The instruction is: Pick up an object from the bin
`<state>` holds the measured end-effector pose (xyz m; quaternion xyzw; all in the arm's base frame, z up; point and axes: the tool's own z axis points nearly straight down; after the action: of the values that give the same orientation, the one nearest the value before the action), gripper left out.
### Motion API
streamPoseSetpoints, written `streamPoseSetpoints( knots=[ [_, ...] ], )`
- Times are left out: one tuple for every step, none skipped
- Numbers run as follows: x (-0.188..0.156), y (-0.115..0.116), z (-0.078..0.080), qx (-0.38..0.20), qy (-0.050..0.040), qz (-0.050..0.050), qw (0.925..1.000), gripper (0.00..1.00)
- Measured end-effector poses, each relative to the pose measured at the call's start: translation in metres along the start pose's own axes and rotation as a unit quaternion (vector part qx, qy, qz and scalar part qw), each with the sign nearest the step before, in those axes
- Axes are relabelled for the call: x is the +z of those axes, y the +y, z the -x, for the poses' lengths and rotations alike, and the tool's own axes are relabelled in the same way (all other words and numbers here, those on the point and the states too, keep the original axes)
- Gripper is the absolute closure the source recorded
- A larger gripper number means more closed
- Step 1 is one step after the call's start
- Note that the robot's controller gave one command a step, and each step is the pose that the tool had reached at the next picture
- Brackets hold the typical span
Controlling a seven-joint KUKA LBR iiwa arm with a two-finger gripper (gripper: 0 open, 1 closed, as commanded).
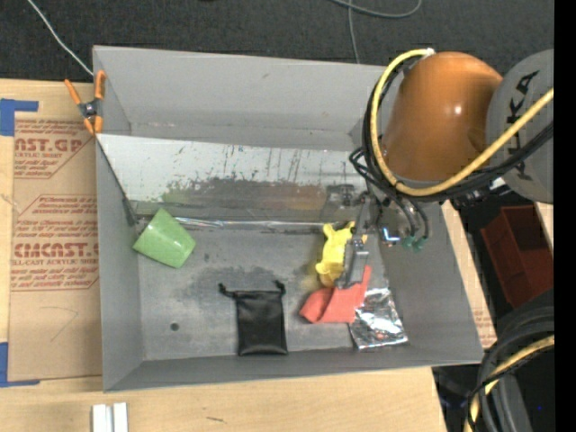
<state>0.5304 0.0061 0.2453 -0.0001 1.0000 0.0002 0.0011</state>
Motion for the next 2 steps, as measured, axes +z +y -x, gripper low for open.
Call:
streamPoseSetpoints(
  knots=[
    [0.071,-0.032,0.006,-0.054,0.0061,0.000,0.9985,0.00],
    [0.068,-0.028,-0.017,0.059,0.0005,0.000,0.9983,0.00]
  ],
)
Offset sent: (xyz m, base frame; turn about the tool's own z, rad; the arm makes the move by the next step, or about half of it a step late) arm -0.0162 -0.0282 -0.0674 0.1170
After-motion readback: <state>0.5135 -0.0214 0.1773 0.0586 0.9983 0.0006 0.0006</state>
